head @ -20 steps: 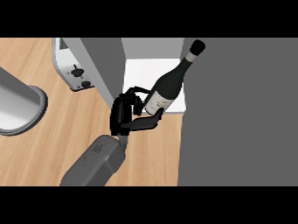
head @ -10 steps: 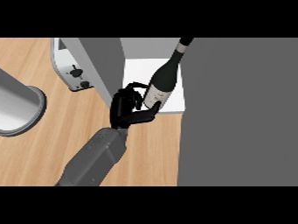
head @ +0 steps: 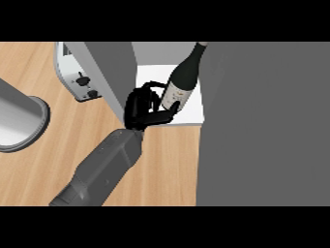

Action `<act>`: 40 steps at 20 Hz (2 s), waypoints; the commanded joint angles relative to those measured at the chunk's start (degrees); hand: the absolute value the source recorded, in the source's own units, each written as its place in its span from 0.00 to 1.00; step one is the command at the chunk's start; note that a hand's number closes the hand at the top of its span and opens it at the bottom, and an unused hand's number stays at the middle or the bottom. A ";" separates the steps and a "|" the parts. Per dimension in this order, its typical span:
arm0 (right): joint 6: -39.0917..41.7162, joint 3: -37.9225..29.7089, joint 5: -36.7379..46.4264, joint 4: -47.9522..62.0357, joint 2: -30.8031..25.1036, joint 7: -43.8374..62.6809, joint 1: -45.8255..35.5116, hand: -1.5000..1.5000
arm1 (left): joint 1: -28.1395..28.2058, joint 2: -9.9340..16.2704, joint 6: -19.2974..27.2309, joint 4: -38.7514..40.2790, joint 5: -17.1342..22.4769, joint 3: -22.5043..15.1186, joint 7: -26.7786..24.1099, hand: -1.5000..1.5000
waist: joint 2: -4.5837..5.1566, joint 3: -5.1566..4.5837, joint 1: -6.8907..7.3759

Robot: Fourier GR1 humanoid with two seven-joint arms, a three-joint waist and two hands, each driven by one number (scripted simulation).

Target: Pick up the wine, place it into the cabinet and close the cabinet

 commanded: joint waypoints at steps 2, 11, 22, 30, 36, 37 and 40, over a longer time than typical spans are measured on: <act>2.06 -2.64 -1.20 6.34 -1.23 -3.99 -2.41 0.00 | -3.88 -0.01 -4.68 7.05 3.70 1.46 -2.57 1.00 | 0.37 0.00 -0.59; 1.77 -0.30 -0.98 0.06 0.08 -3.29 3.54 0.00 | -8.89 0.00 -3.52 11.77 6.91 0.89 -0.93 1.00 | 0.27 0.00 -0.95; 1.71 -1.04 -3.06 -2.09 -1.21 -0.57 2.24 0.00 | -10.34 -0.01 -4.13 19.86 7.05 1.77 -3.12 1.00 | 0.75 -0.03 -2.28; 0.43 0.61 -0.93 -0.13 -0.53 0.03 -1.33 0.00 | -10.53 -0.01 -0.34 16.68 8.65 3.23 -7.91 1.00 | 0.49 -0.03 -1.77; 0.98 -1.01 -0.95 -2.13 -1.57 -0.16 0.66 0.00 | -9.63 -0.01 -4.96 19.49 5.18 3.91 -13.80 0.00 | 0.10 0.01 -0.20; 0.82 -2.24 -2.12 -0.72 -1.97 0.13 -0.76 0.00 | -11.46 0.44 -5.62 19.82 5.45 5.00 -13.45 0.00 | 0.17 0.00 -0.04; 0.56 1.65 4.00 2.79 0.71 -4.09 0.18 0.00 | -9.66 -0.01 -4.87 16.58 4.53 4.28 -14.22 0.00 | -0.20 0.03 1.06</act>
